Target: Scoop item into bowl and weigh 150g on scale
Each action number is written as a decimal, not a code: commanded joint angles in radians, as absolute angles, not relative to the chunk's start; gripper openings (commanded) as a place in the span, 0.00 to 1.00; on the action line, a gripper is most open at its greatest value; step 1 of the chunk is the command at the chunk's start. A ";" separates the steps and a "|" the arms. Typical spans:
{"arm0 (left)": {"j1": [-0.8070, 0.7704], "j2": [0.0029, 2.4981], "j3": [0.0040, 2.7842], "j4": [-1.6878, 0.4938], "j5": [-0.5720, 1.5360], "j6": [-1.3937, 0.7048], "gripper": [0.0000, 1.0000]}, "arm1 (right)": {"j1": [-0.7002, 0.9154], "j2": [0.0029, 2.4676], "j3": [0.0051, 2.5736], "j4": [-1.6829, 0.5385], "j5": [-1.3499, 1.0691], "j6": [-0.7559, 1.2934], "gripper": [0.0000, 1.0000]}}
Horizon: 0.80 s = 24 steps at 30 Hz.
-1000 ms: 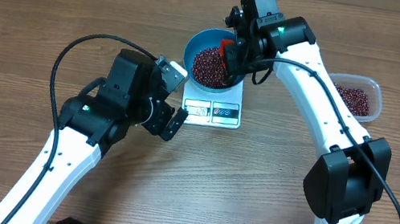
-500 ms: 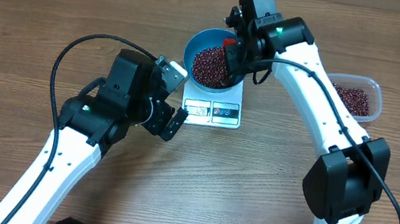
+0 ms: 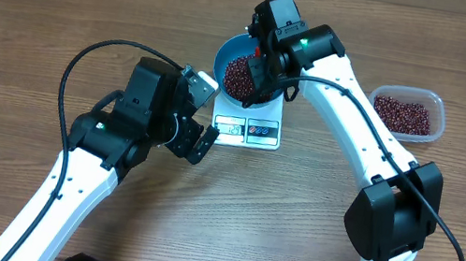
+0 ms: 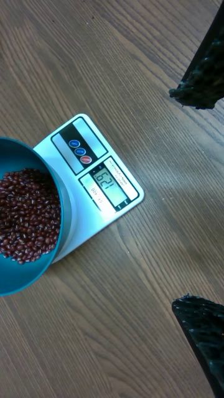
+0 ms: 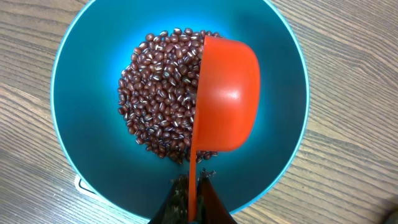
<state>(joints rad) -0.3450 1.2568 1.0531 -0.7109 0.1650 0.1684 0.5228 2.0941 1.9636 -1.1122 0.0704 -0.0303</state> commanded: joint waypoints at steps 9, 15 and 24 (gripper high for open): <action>-0.341 1.249 1.050 -0.710 0.176 0.187 0.99 | 0.522 2.068 1.999 -1.106 0.097 -0.054 0.04; -0.341 1.249 1.050 -0.710 0.176 0.187 1.00 | 0.522 2.054 1.999 -1.102 0.097 -0.054 0.04; -0.341 1.249 1.050 -0.710 0.176 0.187 1.00 | 0.522 2.054 1.999 -1.105 0.097 -0.054 0.04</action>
<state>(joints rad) -0.3450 1.2568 1.0531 -0.7109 0.1650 0.1684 0.5228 2.0937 1.9636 -1.1107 0.0860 -0.0521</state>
